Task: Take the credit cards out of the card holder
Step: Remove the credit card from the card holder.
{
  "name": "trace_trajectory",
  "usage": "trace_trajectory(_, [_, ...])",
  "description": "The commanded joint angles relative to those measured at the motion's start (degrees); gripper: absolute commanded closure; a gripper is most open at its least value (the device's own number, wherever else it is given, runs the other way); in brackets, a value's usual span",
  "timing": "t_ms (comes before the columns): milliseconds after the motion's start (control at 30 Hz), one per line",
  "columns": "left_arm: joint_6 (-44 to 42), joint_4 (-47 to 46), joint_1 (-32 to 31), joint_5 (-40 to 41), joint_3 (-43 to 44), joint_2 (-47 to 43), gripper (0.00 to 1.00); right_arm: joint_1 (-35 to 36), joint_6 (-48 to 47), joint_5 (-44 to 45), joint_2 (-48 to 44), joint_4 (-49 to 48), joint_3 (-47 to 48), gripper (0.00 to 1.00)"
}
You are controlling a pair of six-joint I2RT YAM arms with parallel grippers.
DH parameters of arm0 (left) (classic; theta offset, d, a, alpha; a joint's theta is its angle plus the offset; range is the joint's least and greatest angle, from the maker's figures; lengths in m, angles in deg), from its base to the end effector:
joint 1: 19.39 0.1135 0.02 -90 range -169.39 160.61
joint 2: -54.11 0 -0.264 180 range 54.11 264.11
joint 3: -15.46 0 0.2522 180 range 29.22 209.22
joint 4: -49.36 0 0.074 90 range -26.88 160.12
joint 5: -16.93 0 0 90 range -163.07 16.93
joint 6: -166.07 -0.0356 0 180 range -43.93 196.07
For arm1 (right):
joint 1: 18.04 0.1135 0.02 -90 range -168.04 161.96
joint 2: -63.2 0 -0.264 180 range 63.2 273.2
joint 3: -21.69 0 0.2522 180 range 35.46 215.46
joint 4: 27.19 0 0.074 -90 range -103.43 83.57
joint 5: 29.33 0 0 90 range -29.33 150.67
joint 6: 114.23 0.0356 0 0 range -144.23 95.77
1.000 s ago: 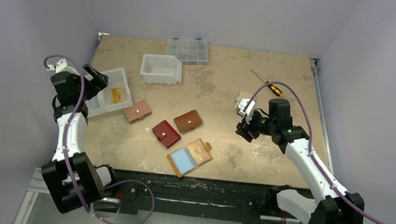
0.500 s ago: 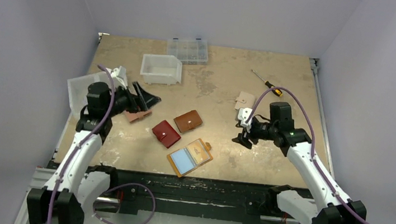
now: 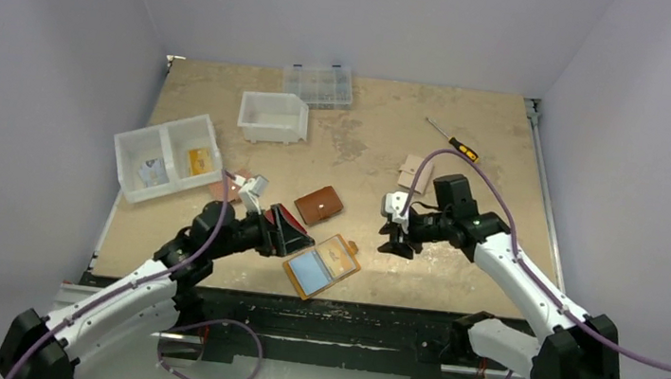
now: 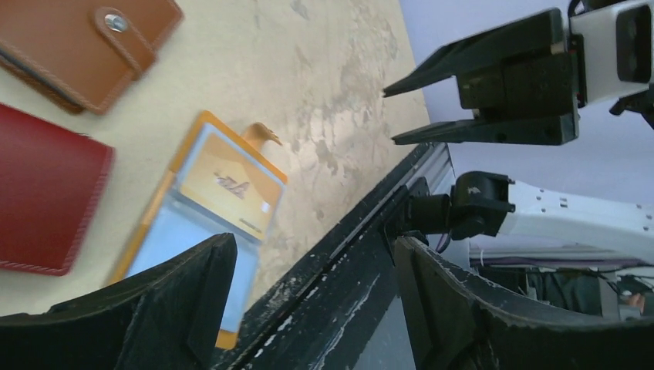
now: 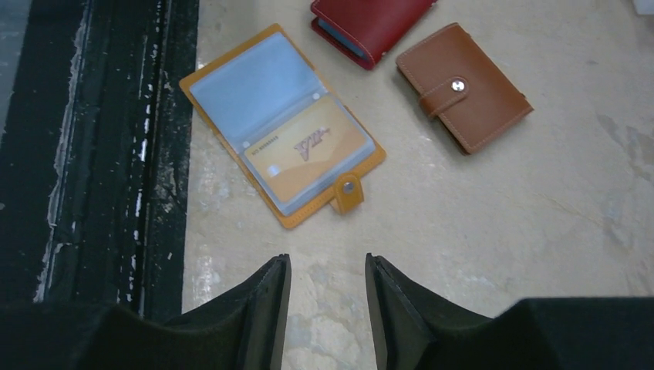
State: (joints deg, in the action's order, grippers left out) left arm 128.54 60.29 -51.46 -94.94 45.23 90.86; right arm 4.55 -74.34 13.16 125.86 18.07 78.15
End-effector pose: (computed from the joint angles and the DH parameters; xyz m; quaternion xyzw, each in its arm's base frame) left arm 0.1291 -0.0965 0.2079 -0.0307 0.8011 -0.5021 0.3243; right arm 0.1843 0.1051 0.2441 -0.6192 0.6171 0.2975 0.3838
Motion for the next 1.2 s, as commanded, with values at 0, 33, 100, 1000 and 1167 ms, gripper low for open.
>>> trace_trajectory(0, [5.1,-12.0,-11.3,13.3,-0.5,5.9,0.21,3.7,6.1,0.2,3.2,-3.6,1.3,0.56])
trace_trajectory(33, [5.5,-14.2,-14.1,15.9,-0.7,7.8,0.21,4.3,6.9,0.2,4.1,-3.8,1.6,0.60])
trace_trajectory(100, [6.5,-18.4,-19.4,20.4,-1.4,11.2,0.22,5.6,8.6,0.1,6.1,-4.2,2.4,0.71])
trace_trajectory(1000, [17.2,-31.9,-27.4,34.9,-8.0,24.9,0.37,14.7,30.0,12.9,21.4,-13.9,8.2,0.49])
trace_trajectory(1167, [18.0,-31.7,-27.4,34.5,-8.2,25.2,0.36,17.8,29.6,21.4,21.7,-15.5,7.9,0.45])
